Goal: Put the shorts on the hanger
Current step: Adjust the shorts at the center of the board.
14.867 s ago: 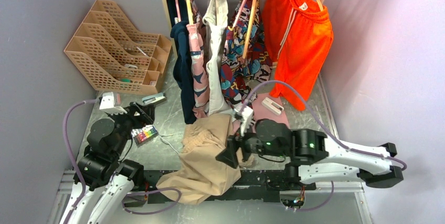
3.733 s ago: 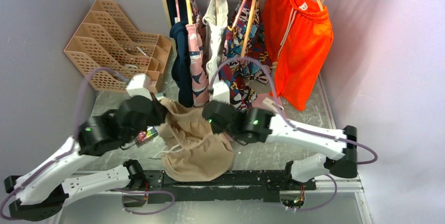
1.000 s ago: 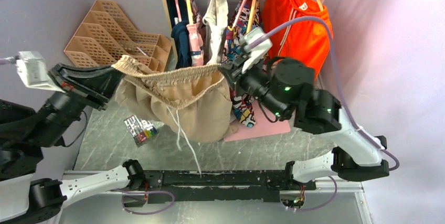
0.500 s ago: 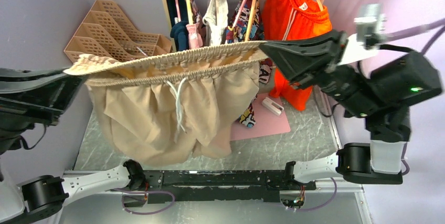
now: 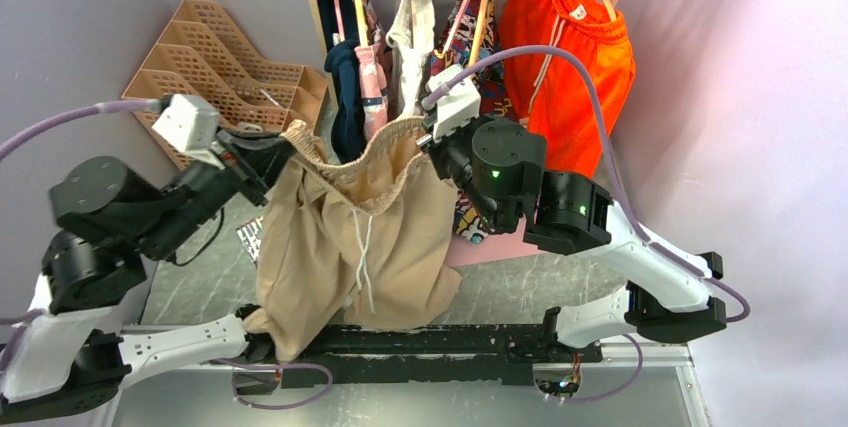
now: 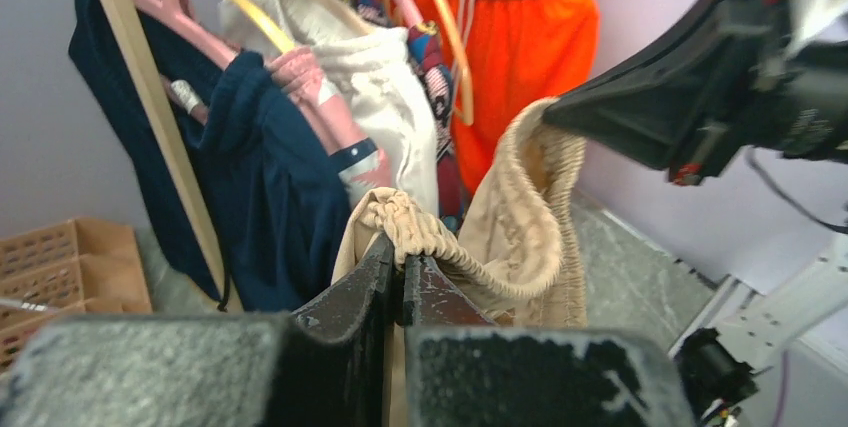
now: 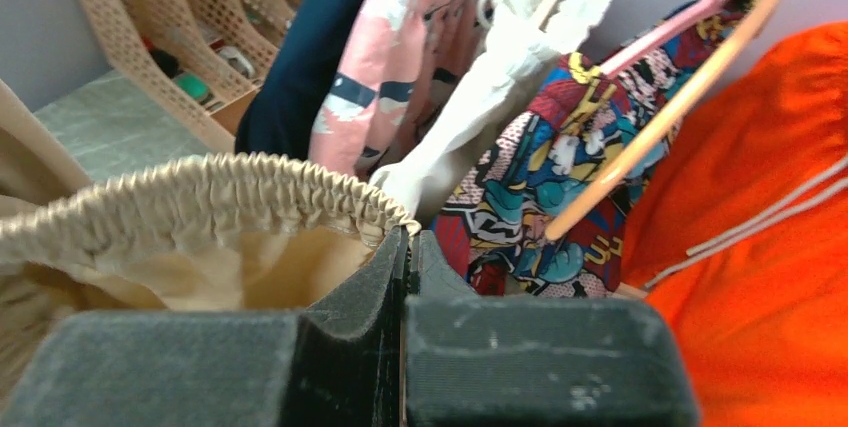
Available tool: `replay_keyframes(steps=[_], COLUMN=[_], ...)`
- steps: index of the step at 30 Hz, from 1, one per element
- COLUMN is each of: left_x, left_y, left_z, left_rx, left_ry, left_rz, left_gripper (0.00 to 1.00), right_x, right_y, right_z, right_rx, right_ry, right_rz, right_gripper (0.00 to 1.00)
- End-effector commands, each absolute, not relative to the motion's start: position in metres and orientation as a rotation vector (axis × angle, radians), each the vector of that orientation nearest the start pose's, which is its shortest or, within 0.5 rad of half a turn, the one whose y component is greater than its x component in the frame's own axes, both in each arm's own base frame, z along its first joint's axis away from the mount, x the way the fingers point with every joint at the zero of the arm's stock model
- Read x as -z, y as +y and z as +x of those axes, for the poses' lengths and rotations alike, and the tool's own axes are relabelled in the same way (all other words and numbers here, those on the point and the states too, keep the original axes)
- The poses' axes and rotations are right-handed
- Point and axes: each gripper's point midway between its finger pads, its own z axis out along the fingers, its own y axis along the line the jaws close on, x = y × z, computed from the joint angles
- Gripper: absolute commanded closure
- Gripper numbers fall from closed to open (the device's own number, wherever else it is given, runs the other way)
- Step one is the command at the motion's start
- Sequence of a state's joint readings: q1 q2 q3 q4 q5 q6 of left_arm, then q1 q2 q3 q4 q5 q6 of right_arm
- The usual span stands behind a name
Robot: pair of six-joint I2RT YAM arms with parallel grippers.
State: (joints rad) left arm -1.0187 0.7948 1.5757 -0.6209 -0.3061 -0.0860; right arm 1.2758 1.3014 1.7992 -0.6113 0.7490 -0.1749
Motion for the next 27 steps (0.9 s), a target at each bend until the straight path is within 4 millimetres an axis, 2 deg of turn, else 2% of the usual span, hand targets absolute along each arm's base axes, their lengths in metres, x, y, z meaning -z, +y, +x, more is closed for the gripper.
replay_keyframes(steps=[1,5,6,8,10,12,13,16,17,18,20,24,27], left_x=[-0.525,-0.569,-0.576,-0.574,-0.551,-0.52,-0.505,-0.45,-0.423,-0.414,-0.373,-0.316,-0.281], left_y=[-0.148,-0.144,-0.142,-0.143,-0.149,-0.15,-0.147,-0.149,-0.153,-0.153,-0.159,-0.166,-0.169], left_z=[0.172,0.167,0.165,0.162,0.166,0.171,0.171,0.174,0.176,0.175,0.177,0.18,0.181], left_rx=[0.615,0.656,0.67,0.689,0.679,0.664,0.661,0.656,0.646,0.662,0.668,0.656,0.648], left_ry=[1.397,1.304,1.288,1.288,1.34,1.41,1.438,1.543,1.594,1.61,1.695,1.816,1.895], left_rz=[0.303,0.279,0.276,0.278,0.285,0.267,0.248,0.209,0.206,0.184,0.152,0.082,0.018], left_gripper=[0.93,0.93,0.93,0.93,0.93,0.93,0.93,0.93,0.93,0.93,0.93,0.93,0.93], right_x=[-0.516,-0.56,-0.564,-0.558,-0.536,-0.507,-0.486,-0.439,-0.422,-0.408,-0.378,-0.329,-0.302], right_y=[0.242,0.23,0.229,0.23,0.231,0.231,0.231,0.235,0.237,0.238,0.244,0.257,0.264], right_z=[0.222,0.213,0.211,0.208,0.21,0.211,0.21,0.205,0.203,0.202,0.2,0.196,0.193], right_rx=[-0.184,-0.29,-0.314,-0.333,-0.313,-0.29,-0.284,-0.323,-0.339,-0.354,-0.377,-0.423,-0.457], right_ry=[1.502,1.434,1.423,1.427,1.465,1.516,1.547,1.616,1.643,1.668,1.719,1.809,1.85], right_rz=[-0.404,-0.358,-0.358,-0.371,-0.378,-0.379,-0.386,-0.382,-0.378,-0.369,-0.359,-0.325,-0.296], right_gripper=[1.0,1.0,1.0,1.0,1.0,1.0,1.0,1.0,1.0,1.0,1.0,1.0,1.0])
